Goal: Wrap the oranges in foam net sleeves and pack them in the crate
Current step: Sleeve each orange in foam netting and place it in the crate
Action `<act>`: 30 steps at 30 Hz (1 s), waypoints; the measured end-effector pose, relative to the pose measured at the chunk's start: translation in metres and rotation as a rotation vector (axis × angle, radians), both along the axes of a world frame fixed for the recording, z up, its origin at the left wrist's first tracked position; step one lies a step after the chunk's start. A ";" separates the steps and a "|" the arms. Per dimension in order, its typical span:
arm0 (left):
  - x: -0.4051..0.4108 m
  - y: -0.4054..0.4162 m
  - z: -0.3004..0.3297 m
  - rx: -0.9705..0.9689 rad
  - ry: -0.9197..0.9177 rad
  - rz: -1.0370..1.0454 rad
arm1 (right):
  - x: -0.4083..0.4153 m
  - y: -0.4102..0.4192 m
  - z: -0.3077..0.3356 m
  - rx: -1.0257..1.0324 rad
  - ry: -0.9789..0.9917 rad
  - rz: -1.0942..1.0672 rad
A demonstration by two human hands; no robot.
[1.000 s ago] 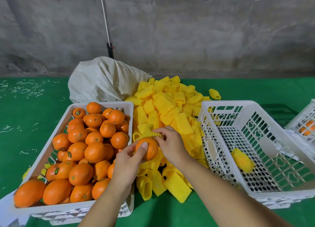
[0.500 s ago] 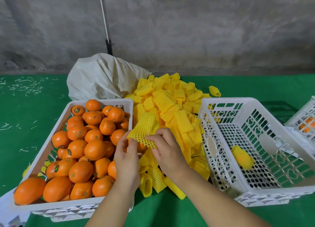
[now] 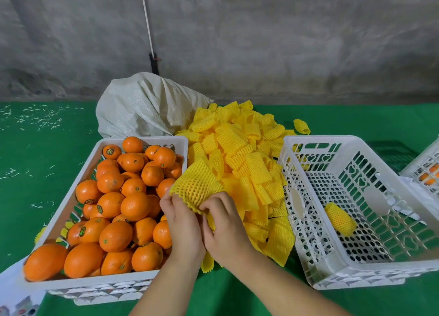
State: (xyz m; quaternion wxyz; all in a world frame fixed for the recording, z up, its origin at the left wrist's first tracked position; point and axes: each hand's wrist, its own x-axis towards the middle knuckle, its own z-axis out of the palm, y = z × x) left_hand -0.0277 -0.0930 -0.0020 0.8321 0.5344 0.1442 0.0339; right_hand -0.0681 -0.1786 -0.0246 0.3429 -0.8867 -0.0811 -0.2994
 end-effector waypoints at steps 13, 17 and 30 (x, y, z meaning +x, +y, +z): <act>0.006 0.017 0.009 0.263 -0.297 -0.250 | 0.014 -0.034 0.041 0.219 0.063 -0.109; 0.012 0.026 0.015 0.621 -0.556 -0.149 | 0.015 -0.045 0.048 0.297 0.081 -0.098; -0.006 0.012 0.041 0.117 -0.264 -0.313 | 0.014 -0.029 0.067 0.682 0.160 0.007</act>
